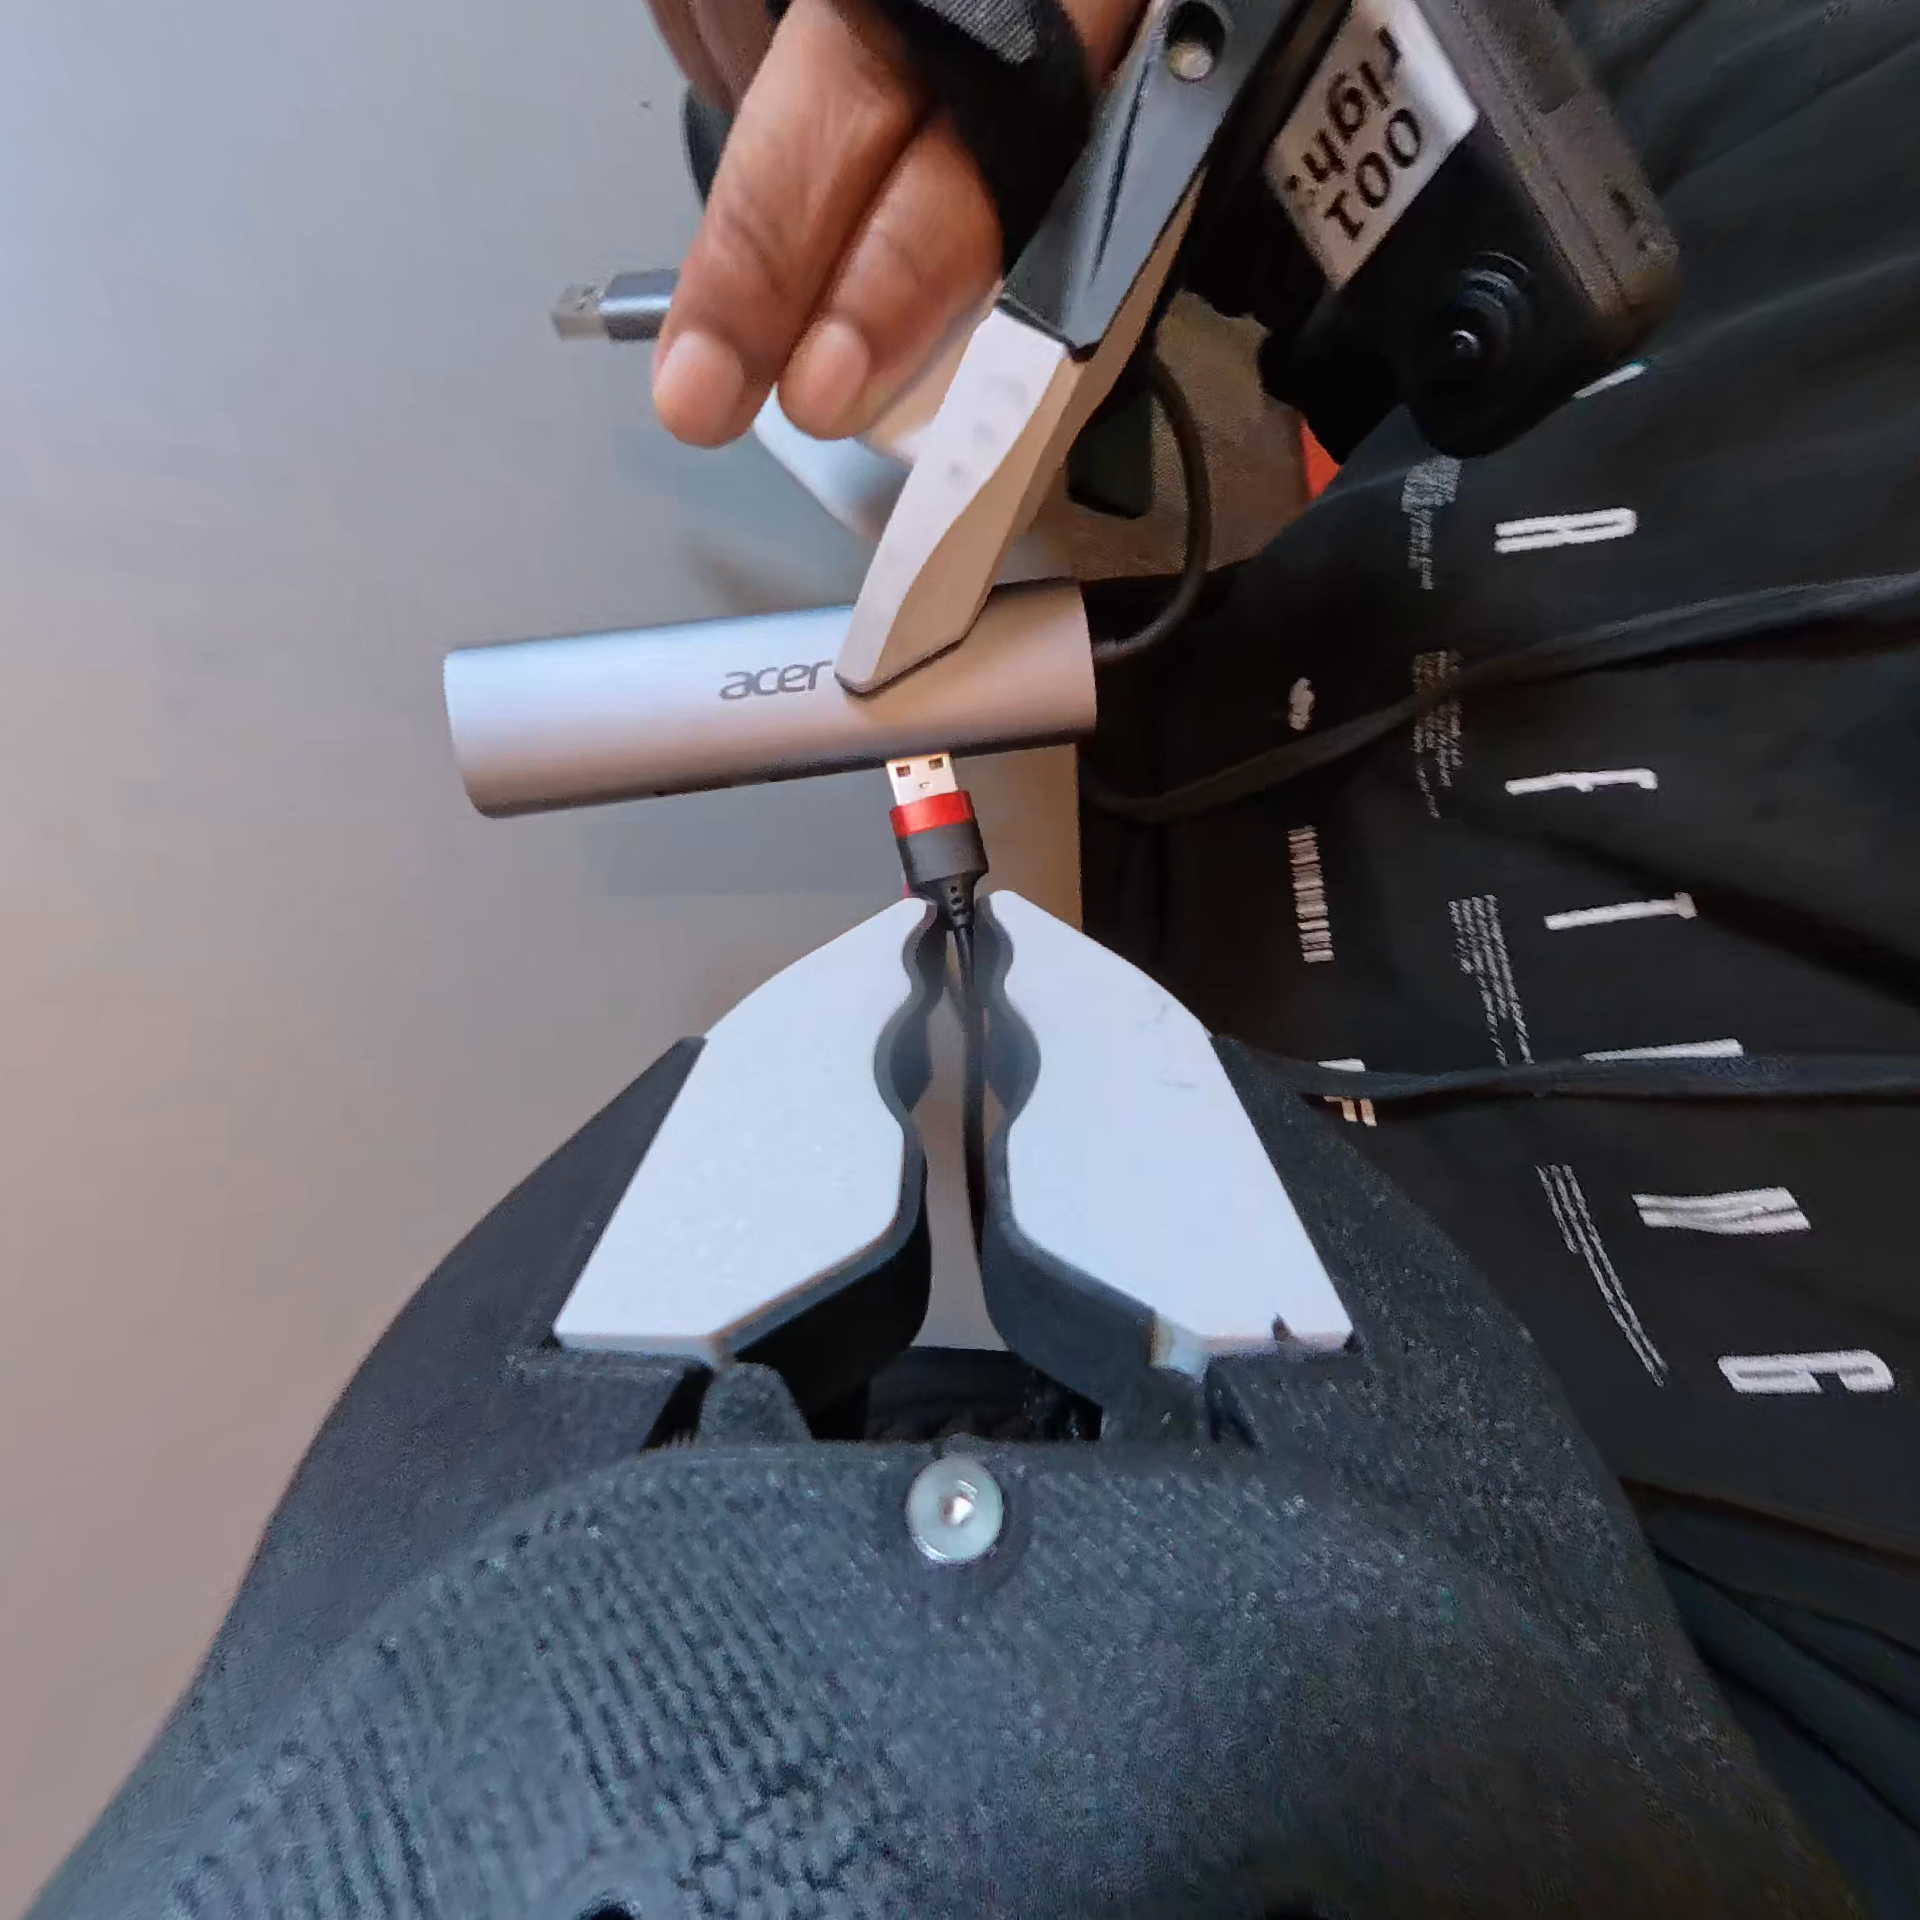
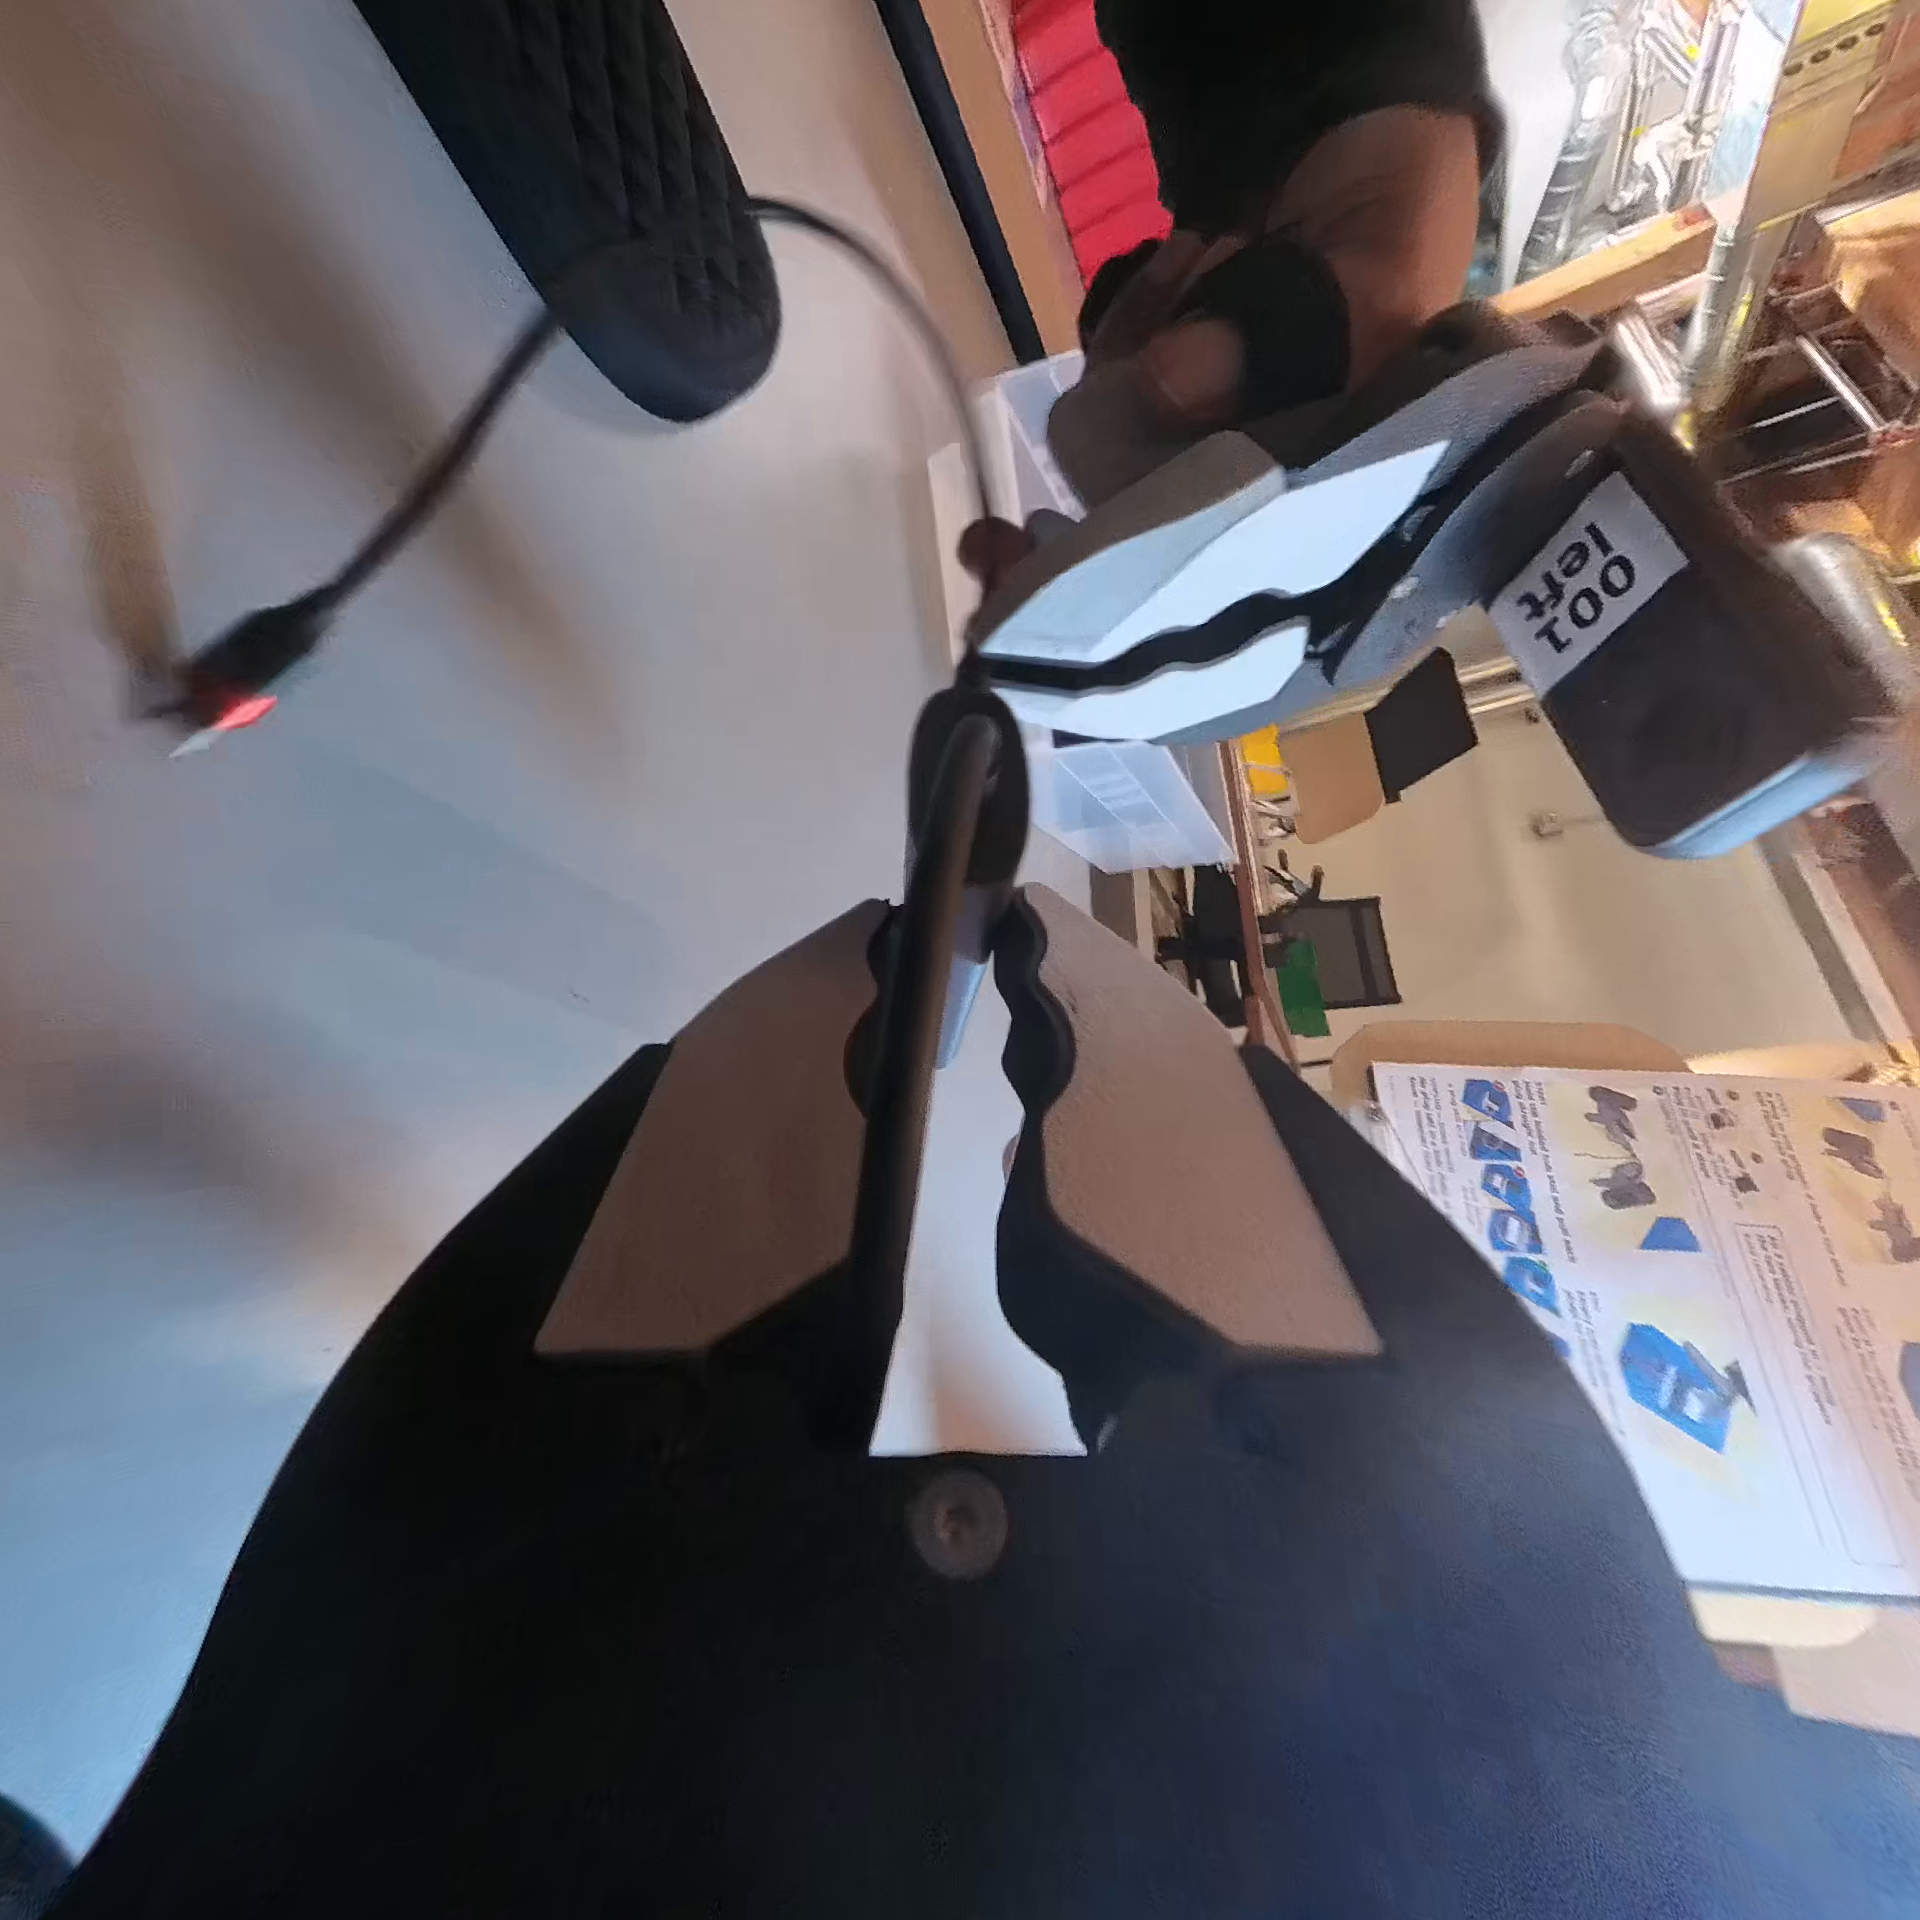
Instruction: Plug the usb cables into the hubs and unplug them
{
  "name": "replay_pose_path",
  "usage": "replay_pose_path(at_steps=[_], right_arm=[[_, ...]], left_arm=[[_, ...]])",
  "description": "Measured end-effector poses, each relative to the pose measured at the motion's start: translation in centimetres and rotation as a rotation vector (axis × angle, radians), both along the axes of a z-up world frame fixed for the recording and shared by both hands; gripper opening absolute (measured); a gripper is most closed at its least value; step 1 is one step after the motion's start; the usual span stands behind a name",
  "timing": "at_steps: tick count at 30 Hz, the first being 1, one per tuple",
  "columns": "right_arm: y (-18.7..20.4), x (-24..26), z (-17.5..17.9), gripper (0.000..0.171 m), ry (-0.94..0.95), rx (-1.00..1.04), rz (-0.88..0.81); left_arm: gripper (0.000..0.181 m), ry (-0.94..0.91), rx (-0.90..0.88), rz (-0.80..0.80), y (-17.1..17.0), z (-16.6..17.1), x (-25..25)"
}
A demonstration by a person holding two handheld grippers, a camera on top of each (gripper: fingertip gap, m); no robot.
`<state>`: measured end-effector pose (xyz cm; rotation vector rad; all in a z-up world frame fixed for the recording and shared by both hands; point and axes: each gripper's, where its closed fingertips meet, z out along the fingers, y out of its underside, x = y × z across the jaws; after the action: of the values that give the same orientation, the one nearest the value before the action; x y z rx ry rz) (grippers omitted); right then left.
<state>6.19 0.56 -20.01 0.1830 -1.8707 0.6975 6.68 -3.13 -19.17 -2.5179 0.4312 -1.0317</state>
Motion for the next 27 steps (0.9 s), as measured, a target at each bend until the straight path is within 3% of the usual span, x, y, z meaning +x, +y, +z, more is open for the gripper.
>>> replay_pose_path(at_steps=[13,19,27], right_arm=[[-0.6,1.0,-0.2,0.016,-0.06,-0.096,0.007],[-0.6,0.6,0.3,0.016,-0.062,-0.142,-0.038],[0.0,0.7,-0.3,0.017,-0.043,-0.078,-0.029]], left_arm=[[0.004,-0.161,0.038,0.087,-0.4,-0.2,1.1],[0.005,-0.099,0.065,0.069,-0.6,-0.5,2.0],[0.005,-0.127,0.166,0.188,0.3,-0.5,1.1]])
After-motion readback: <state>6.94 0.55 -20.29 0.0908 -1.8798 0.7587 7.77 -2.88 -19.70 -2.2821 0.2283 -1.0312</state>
